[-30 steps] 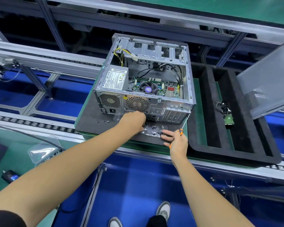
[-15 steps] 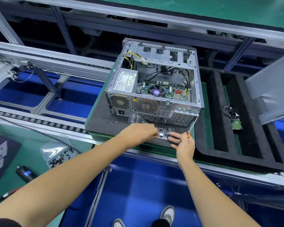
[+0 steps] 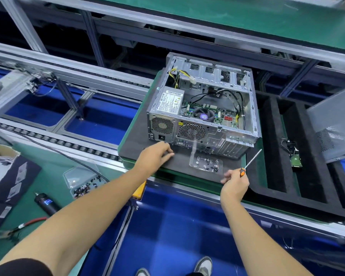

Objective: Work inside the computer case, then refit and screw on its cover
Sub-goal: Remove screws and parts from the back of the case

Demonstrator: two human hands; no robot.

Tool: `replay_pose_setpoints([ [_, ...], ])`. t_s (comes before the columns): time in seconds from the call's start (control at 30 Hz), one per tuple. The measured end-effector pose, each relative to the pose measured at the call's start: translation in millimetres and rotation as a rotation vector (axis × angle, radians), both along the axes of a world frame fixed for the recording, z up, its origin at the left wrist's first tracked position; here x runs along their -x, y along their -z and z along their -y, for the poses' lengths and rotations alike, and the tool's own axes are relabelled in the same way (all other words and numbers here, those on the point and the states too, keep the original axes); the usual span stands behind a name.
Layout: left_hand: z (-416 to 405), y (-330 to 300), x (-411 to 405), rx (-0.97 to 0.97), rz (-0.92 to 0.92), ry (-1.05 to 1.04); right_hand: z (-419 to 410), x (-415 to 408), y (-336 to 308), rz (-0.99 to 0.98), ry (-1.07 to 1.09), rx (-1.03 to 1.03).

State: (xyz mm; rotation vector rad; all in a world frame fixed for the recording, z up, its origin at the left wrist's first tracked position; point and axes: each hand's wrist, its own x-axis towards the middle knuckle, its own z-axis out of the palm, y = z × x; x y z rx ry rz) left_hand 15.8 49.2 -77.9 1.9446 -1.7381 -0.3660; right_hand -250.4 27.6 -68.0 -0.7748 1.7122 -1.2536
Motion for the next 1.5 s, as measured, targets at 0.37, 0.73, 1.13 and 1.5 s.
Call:
replay_pose_setpoints([
  [0.37, 11, 18, 14, 0.067, -0.032, 0.125, -29, -34, -2, -0.447, -0.448, 0.329],
  [0.73, 11, 20, 13, 0.153, -0.071, 0.028, -50, -81, 7, -0.646, -0.794, 0.276],
  [1.13, 1, -19, -5, 0.264, -1.262, -0.334, -40, -135, 0, -0.263, -0.847, 0.162],
  [1.5, 9, -45, 6, 0.027, -1.665, -0.35, -41, -136, -9, -0.312, -0.86, 0.137],
])
